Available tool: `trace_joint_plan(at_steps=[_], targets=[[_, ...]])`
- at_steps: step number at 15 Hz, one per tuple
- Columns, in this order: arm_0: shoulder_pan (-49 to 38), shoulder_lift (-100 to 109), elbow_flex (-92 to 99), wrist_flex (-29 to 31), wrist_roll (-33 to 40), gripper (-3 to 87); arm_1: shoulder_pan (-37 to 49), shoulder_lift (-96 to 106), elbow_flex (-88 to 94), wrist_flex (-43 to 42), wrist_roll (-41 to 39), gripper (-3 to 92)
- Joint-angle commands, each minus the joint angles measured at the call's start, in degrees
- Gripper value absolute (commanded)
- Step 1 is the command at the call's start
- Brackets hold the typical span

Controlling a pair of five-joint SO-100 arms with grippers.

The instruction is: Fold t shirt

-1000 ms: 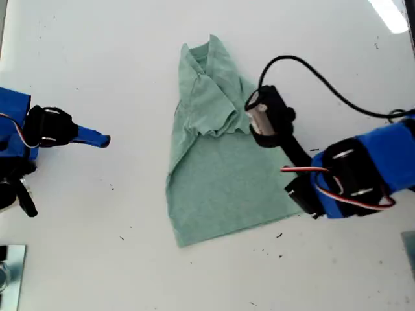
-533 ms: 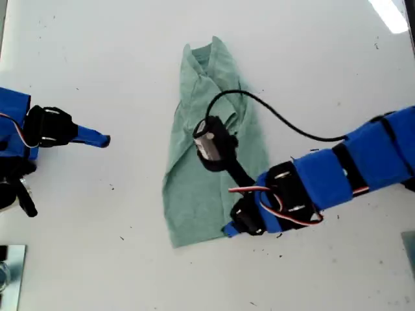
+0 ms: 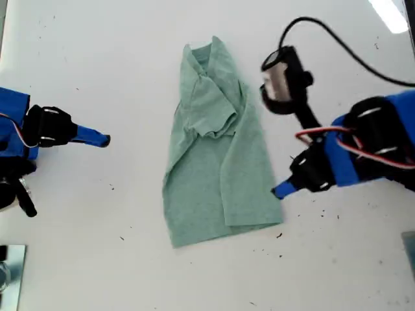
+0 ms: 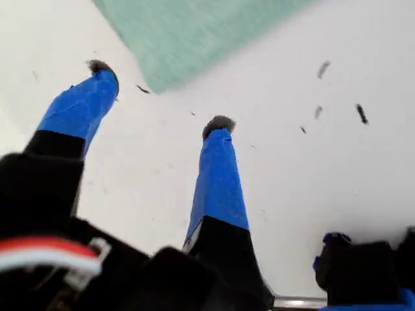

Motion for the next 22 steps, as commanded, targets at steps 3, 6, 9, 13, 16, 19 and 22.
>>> trace_joint_plan(at_steps=[3, 6, 9, 13, 16, 19, 22], targets=[[0.1, 0.3, -0.1, -0.2, -0.6, -0.3, 10.5, 45.0, 46.5, -14.4, -0.9, 20.8], [-0.3, -0.6, -0.4, -0.2, -1.2, -0.3, 12.0, 61.4, 58.2, -13.5, 0.3, 14.2], [5.4, -17.1, -16.3, 4.9, -10.0, -0.3, 12.7, 56.8, 57.2, -13.8, 0.5, 5.6], [18.2, -61.8, -71.5, 26.9, -21.6, -0.2, 12.8, 56.8, 57.1, -13.9, 0.4, 3.8], [23.3, -83.8, -99.0, 31.2, -19.1, -0.2, 12.5, 57.0, 57.1, -13.8, 0.4, 3.6], [24.1, -86.7, -100.2, 30.8, -16.5, 22.0, 12.4, 58.6, 57.4, -13.5, 0.4, 3.5], [23.9, -87.3, -99.8, 30.8, -16.1, 24.7, 12.2, 59.6, 57.5, -13.5, 0.4, 3.2]])
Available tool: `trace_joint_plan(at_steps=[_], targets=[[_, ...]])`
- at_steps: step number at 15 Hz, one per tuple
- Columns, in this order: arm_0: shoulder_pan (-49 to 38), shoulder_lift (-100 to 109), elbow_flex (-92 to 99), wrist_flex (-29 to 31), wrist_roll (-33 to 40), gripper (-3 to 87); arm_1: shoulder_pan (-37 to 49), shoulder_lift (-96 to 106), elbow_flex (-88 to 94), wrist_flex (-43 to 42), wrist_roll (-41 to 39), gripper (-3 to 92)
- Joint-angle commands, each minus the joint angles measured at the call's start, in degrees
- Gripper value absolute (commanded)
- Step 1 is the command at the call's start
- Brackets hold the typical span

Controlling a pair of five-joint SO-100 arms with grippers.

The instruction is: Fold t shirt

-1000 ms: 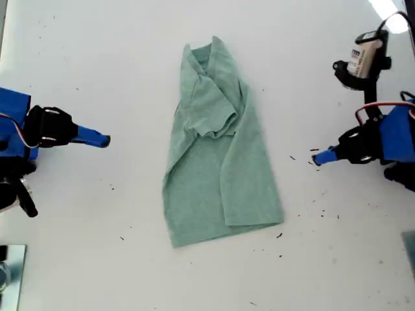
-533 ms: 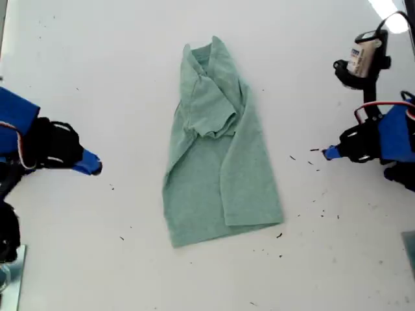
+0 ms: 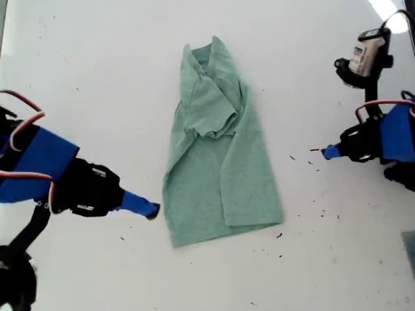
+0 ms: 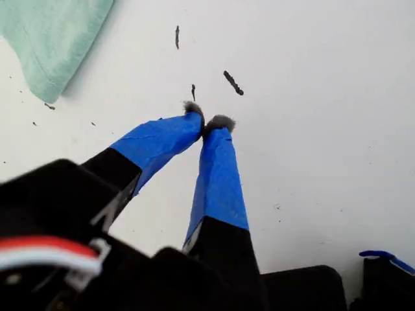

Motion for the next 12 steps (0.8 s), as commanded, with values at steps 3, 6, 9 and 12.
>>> trace_joint_plan(at_steps=[3, 6, 9, 12], targets=[[-1.1, -6.8, -1.7, -1.8, 1.3, 24.2, -0.4, 1.1, -0.5, -0.7, 0.3, 3.0], [-3.3, -20.3, -1.5, -7.8, 3.3, 23.3, -1.6, 1.8, -0.7, -0.4, 0.8, 2.9], [-4.6, -29.0, -2.2, -13.7, 5.0, 18.6, -2.4, 2.7, -0.4, -0.3, 0.8, 2.7], [-2.4, -34.5, -2.5, -15.1, 3.3, 2.2, -2.7, 3.4, -0.1, -0.3, 0.7, 2.7]])
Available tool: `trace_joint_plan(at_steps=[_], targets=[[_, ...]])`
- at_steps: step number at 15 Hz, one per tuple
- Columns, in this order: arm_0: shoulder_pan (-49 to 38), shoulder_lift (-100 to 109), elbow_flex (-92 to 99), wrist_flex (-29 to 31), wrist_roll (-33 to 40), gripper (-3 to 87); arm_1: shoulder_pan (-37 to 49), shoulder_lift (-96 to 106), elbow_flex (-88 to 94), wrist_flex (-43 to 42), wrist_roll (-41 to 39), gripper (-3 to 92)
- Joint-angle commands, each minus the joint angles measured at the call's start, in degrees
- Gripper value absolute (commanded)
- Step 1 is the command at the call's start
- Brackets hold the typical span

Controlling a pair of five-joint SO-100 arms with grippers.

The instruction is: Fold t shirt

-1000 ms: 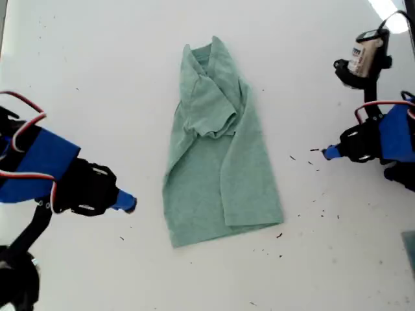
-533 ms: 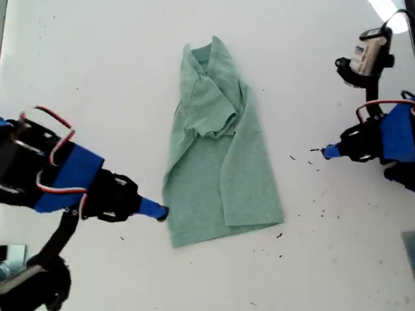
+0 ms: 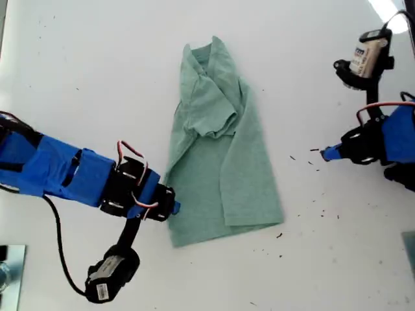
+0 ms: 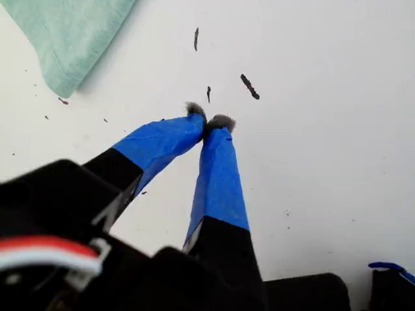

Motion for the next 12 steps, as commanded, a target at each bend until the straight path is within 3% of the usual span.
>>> trace_joint_plan(at_steps=[1, 3, 6, 7, 9, 12], targets=[[1.7, -1.0, -2.0, -0.3, -1.7, -0.2, -0.9, 1.1, -0.1, -0.3, 0.6, 2.7], [1.7, 0.2, -2.0, 1.5, -1.9, -0.3, -1.0, 1.8, 0.1, -0.3, 0.5, 2.7], [1.9, 15.5, -0.1, 13.1, -3.1, -0.3, -1.4, 2.6, 0.1, -0.1, 0.8, 2.7], [1.7, 21.2, 4.0, 14.2, -2.8, -0.3, -1.4, 2.7, 0.2, -0.1, 0.7, 2.7], [0.5, 30.8, 10.5, 14.0, -1.2, -0.3, -1.8, 3.3, 0.2, 0.1, 0.9, 2.6], [-0.4, 28.7, 8.0, 11.6, 2.5, -0.3, -2.2, 3.9, 0.2, 0.3, 1.2, 2.6]])
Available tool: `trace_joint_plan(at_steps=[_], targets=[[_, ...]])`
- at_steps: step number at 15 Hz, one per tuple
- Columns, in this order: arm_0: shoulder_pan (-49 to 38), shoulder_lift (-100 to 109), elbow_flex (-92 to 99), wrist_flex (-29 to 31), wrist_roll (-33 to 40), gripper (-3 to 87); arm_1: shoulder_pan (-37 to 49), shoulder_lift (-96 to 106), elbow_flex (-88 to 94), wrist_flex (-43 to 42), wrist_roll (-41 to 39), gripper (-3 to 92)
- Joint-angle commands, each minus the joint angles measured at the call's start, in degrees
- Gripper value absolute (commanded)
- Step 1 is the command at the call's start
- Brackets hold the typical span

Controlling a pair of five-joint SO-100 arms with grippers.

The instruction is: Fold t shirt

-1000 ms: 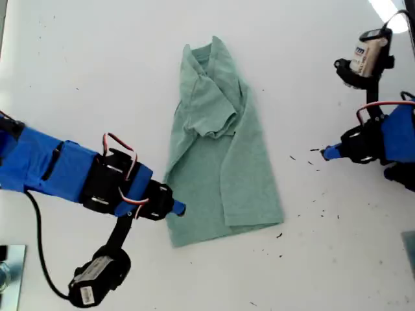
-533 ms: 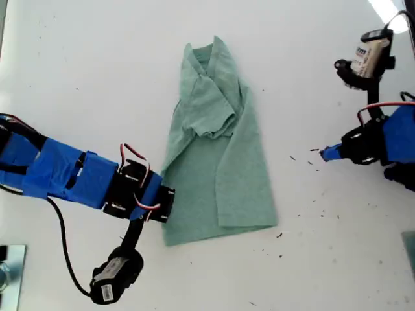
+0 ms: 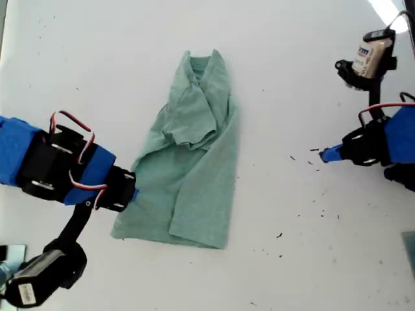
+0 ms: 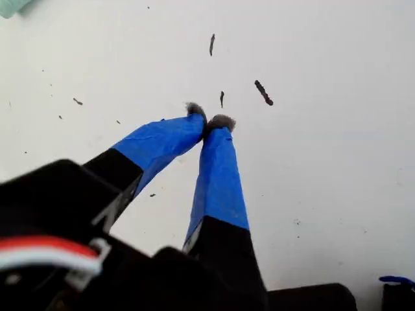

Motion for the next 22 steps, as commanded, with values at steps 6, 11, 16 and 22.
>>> trace_joint_plan(at_steps=[6, 11, 16, 22], targets=[[-7.6, -21.8, -30.3, -14.7, 10.0, -0.3, -0.4, 0.5, -0.2, 0.0, 0.6, 2.6], [-6.9, -33.2, -32.8, -28.3, 17.7, 21.1, -0.8, 1.0, -0.1, 0.2, 1.1, 2.6], [-3.9, 4.3, -22.9, -14.2, 15.2, 14.7, -0.6, 1.1, -0.1, 0.2, 0.8, 2.6], [-9.6, 79.2, 72.5, -28.3, -0.4, -0.1, -0.6, 1.2, 0.0, 0.1, 0.7, 2.6]])
